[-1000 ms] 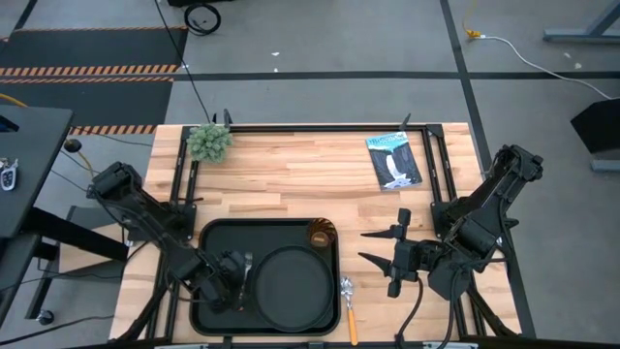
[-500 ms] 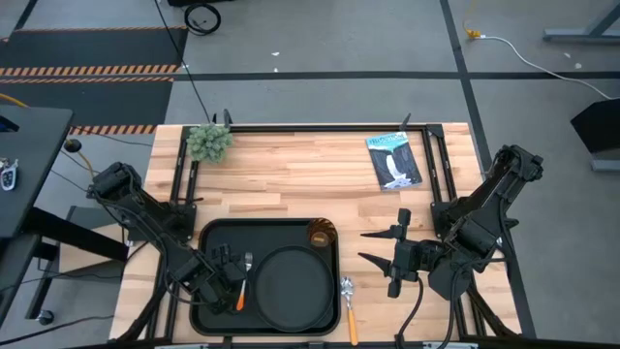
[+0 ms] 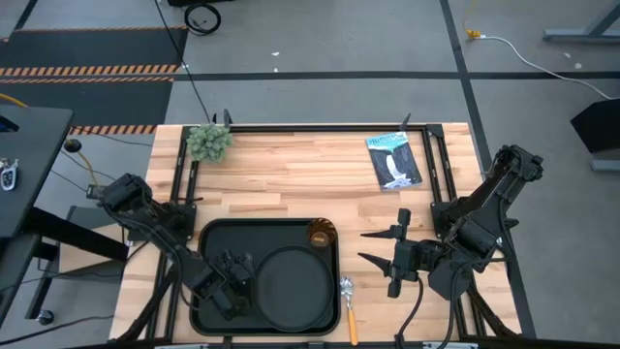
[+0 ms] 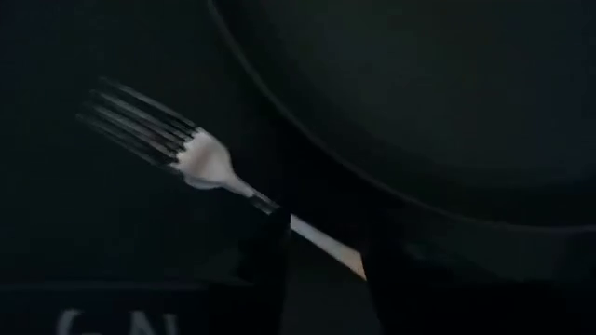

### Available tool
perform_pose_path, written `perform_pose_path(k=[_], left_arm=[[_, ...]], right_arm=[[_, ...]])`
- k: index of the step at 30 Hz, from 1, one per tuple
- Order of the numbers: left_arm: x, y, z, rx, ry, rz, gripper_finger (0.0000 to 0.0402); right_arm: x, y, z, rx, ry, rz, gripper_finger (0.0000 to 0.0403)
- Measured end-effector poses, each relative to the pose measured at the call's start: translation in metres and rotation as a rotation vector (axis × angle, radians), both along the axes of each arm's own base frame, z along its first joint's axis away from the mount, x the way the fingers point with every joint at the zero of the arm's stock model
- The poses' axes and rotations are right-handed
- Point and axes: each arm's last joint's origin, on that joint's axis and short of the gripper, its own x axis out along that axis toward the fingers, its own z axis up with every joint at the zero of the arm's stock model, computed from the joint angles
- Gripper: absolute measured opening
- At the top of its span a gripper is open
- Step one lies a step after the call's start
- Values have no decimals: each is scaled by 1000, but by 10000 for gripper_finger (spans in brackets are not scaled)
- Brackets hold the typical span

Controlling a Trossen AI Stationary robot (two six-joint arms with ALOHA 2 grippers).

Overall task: Pick and place plate/cup/fork/spoon on tray
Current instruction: Put the brown spoon on the black tray

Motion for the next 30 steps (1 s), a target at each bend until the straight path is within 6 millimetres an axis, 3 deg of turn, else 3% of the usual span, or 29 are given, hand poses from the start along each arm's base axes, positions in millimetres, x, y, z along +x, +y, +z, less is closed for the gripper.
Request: perform_pose_path(k=[7, 14, 23, 30], left_arm=[[2, 2, 23, 140, 32, -37, 107], [10, 30, 25, 262, 82, 143, 76], [38, 66, 24, 278, 150, 77, 46], [52, 80, 15, 177, 139, 14, 34]], right_arm=[[0, 0, 0, 2, -2, 1, 196], [0, 0, 0, 4, 0, 5, 196], [0, 0, 0, 2, 2, 7, 196], [0, 0, -1, 2, 4, 7, 196]])
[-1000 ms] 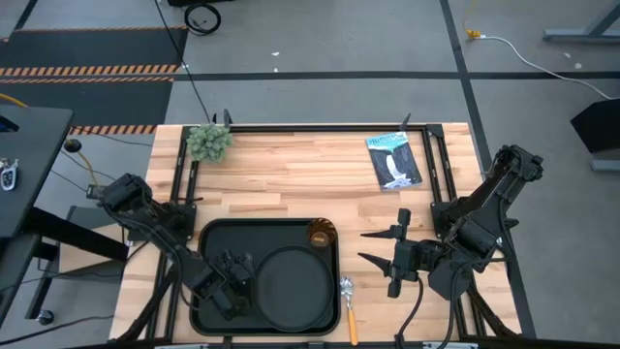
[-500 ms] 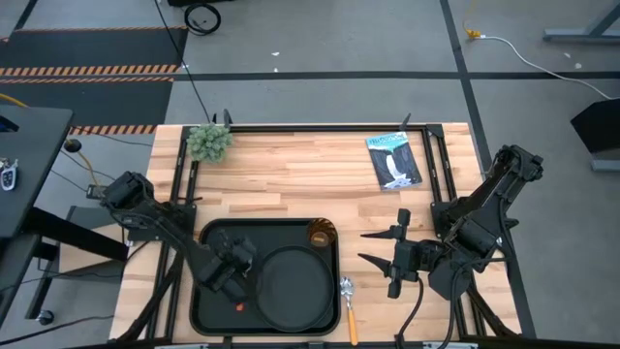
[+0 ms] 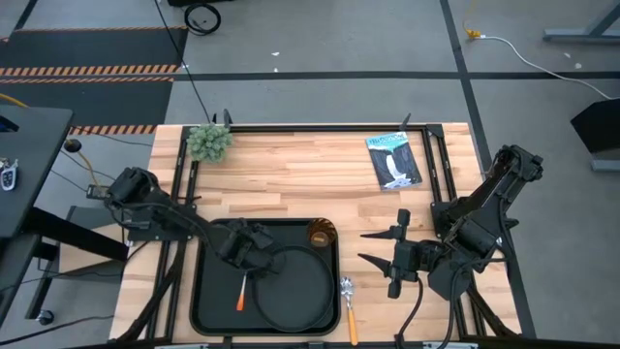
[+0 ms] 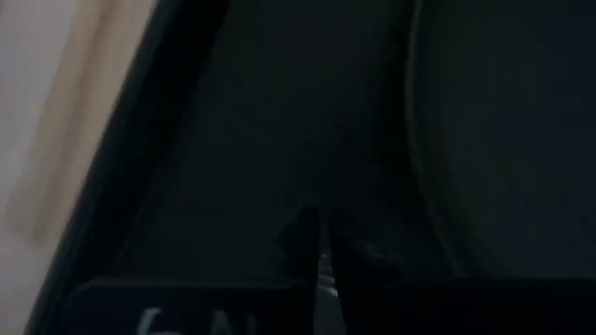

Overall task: Pick and place plate/cup/fork/spoon on tray
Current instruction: Put the brown spoon on the black tray

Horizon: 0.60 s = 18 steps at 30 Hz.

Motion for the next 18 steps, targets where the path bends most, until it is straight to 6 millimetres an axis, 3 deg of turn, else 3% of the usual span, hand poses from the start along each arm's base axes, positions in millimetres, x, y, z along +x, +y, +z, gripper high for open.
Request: perform_pose_path(k=[12, 18], left_arm=[[-5, 4, -21, -74, 2, -11, 22], [-7, 3, -22, -74, 3, -4, 22]], right_arm=[[0, 0, 0, 3, -4, 1, 196], [0, 0, 0, 2, -4, 1, 196]])
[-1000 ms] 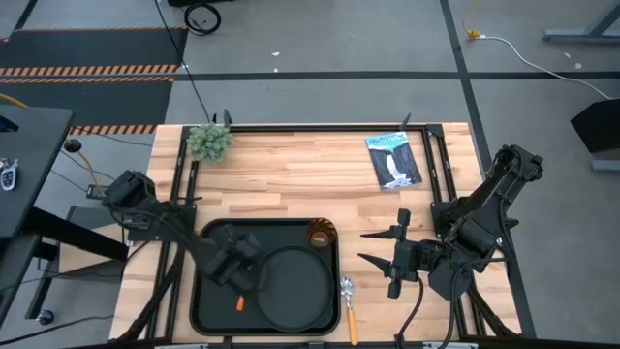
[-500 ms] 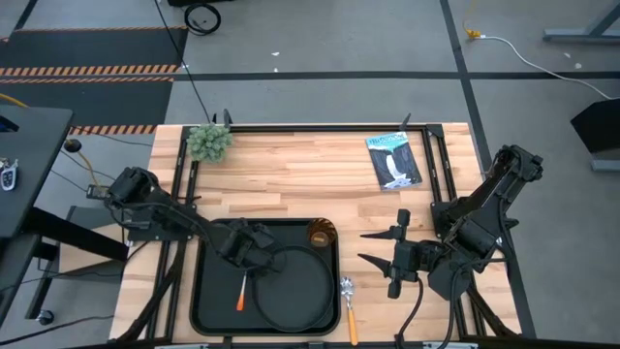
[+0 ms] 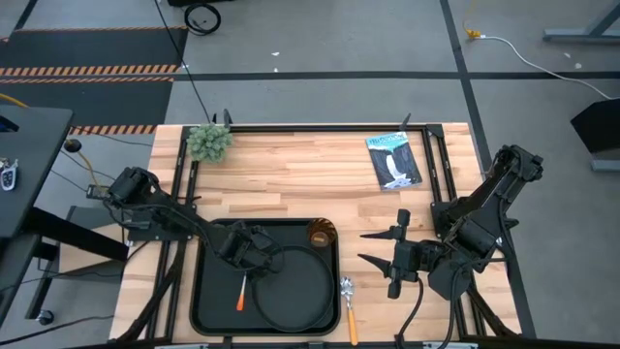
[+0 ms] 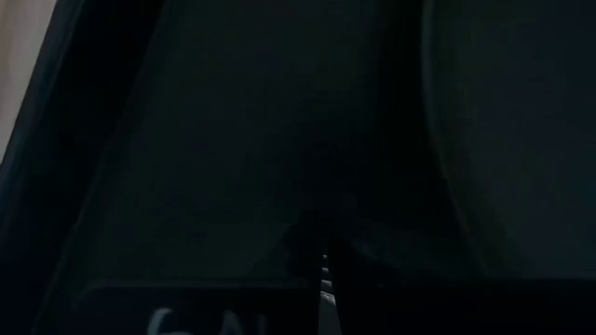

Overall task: Pick and place plate/cup/fork/spoon on tray
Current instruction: Put the brown spoon on the black tray

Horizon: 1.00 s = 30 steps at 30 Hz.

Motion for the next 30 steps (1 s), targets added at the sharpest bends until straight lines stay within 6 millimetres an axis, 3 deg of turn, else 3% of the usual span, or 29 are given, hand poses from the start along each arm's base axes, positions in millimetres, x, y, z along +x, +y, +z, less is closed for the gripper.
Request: perform_pose_path(k=[21, 30], left_arm=[[-3, 1, 0, -6, 48, 7, 22], [4, -6, 27, 21, 68, -30, 22]], right_arm=[[0, 0, 0, -1, 1, 0, 196], [2, 0, -4, 70, 25, 14, 196]])
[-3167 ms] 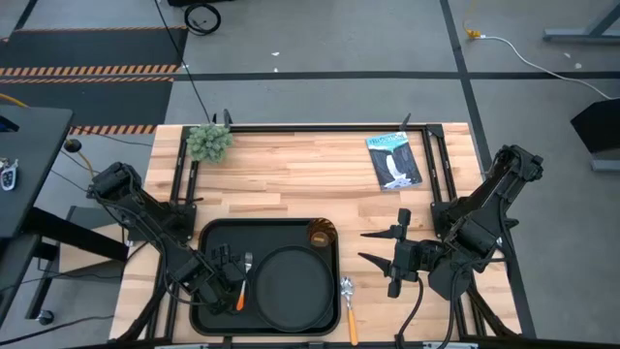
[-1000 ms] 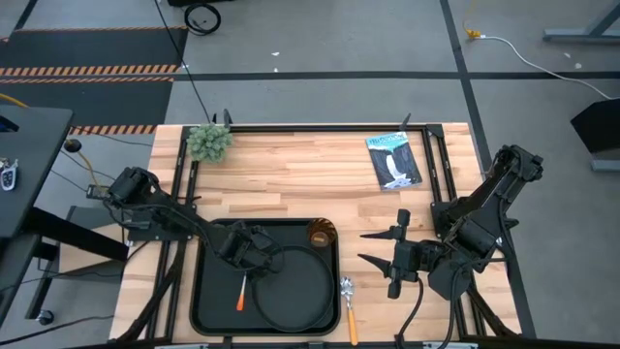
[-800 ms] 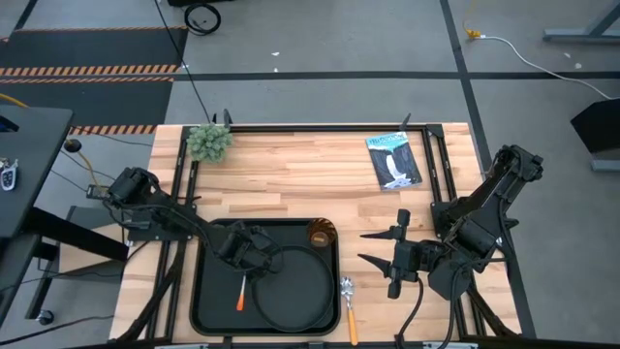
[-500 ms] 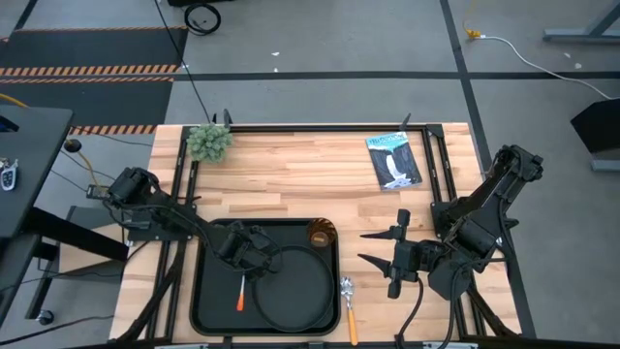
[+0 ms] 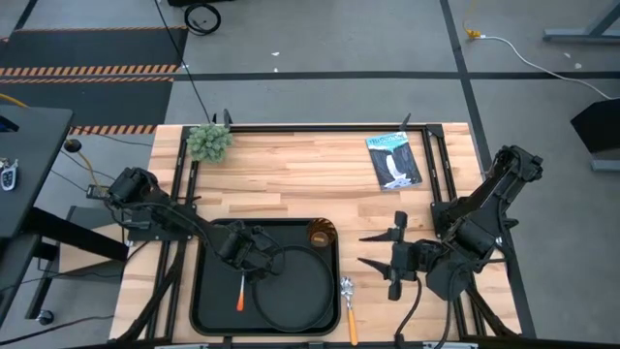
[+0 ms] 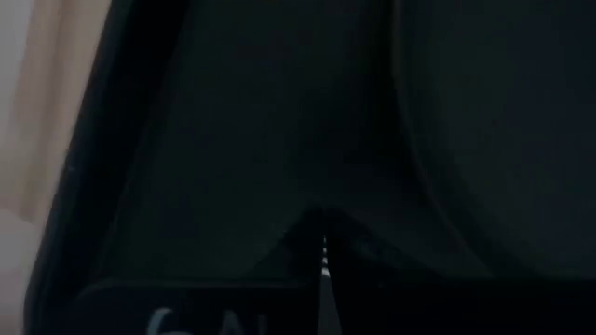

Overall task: Pick and place plate/cup/fork/spoon on tray
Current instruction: Put the brown spoon on the black tray

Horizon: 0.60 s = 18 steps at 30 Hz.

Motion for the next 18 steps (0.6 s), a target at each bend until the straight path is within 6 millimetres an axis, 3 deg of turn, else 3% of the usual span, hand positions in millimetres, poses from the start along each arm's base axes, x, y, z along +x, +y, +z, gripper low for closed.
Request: perform_pose_path(k=[4, 12, 18], left_arm=[[3, -13, 16, -26, -28, -44, 22], [6, -34, 34, -85, -101, -90, 22], [4, -40, 35, -92, -109, -110, 24]], right_arm=[[14, 8, -19, 42, 62, 2, 196], [49, 44, -98, 154, 358, 85, 196], [69, 42, -146, 257, 547, -19, 196]])
